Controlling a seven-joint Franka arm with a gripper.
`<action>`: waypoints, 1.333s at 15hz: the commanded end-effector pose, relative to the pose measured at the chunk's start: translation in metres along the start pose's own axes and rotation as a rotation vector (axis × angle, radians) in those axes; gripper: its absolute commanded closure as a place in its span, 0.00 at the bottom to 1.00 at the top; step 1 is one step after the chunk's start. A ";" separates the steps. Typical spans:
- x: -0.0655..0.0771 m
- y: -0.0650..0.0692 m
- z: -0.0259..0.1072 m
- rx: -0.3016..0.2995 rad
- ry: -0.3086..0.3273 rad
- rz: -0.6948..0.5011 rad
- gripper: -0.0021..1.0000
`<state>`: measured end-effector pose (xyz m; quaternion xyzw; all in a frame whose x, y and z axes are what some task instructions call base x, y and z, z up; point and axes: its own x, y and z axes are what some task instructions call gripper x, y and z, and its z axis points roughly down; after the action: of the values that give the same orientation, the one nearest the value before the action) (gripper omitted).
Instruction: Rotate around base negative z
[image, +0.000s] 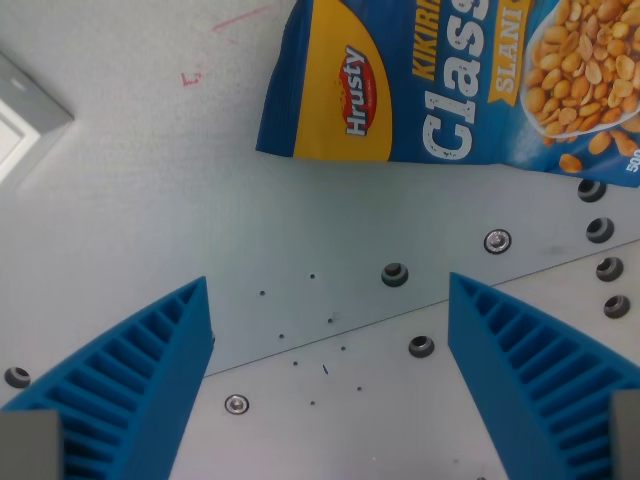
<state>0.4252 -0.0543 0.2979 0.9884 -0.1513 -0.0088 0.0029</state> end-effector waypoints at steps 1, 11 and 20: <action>0.000 0.000 -0.002 0.001 0.006 0.014 0.00; 0.000 0.000 -0.002 0.004 0.004 0.148 0.00; 0.000 0.000 -0.002 0.006 0.003 0.268 0.00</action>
<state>0.4252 -0.0543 0.2979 0.9754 -0.2202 -0.0086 0.0034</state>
